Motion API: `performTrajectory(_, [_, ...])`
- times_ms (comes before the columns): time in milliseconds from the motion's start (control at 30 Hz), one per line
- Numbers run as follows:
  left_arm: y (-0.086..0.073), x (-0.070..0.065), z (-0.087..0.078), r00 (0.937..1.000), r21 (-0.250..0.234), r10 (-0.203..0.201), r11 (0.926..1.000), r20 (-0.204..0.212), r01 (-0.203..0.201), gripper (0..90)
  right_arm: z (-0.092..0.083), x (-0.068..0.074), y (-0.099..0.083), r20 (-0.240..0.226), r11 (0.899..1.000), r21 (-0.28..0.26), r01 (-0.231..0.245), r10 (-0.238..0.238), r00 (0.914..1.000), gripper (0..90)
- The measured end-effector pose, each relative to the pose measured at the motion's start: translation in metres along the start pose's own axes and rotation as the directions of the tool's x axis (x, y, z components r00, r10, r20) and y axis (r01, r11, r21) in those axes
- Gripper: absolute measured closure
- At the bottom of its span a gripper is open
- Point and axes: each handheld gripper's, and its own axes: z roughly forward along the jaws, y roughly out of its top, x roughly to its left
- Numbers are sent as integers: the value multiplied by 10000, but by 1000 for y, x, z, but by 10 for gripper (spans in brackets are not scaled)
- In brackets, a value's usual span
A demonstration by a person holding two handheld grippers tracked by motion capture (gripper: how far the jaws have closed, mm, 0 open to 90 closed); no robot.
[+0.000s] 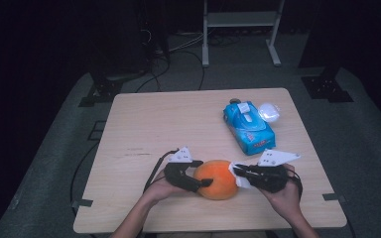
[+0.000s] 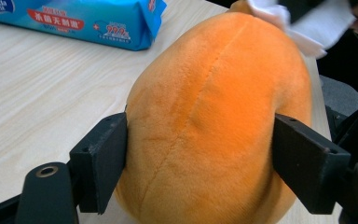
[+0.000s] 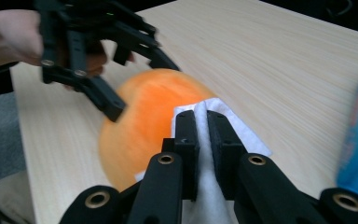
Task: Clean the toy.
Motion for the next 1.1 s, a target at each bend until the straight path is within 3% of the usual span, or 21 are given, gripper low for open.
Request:
performTrajectory(100, [-1,1,-2,10000,20,-22,10000,37,22,221,3,5,2,-160,9999,-14,137,-137,9998,825])
performTrajectory(233, [-1,1,-3,9998,50,141,9999,159,-141,230,-1,-4,-2,-72,9999,-48,-113,113,9999,824])
performTrajectory(467, [-2,0,-3,9994,157,278,9995,196,-282,230,-5,-20,-11,498,9990,128,-420,413,9979,823])
performTrajectory(567, [-2,0,-3,9999,104,141,9998,88,-142,228,-6,-15,-9,428,9991,-41,-417,418,9982,825])
performTrajectory(633, [-3,1,-3,9999,110,76,9999,75,-77,224,-5,-6,-4,59,9995,-219,-207,208,9998,825])
performTrajectory(700, [-3,1,-3,9999,142,94,9999,99,-95,224,0,3,-1,-184,9998,-140,116,-119,9998,825])
performTrajectory(767, [-3,1,-4,9998,111,167,9998,125,-169,226,2,4,0,-120,9997,-14,242,-242,9996,826])
performTrajectory(933, [0,-7,-2,9983,150,569,9983,113,-570,229,-2,-15,-10,-56,9983,-59,-576,576,9983,824])
performTrajectory(1100, [5,-20,1,9928,571,1199,9912,3,-1197,219,-2,-18,-9,25,9965,-178,-821,822,9966,823])
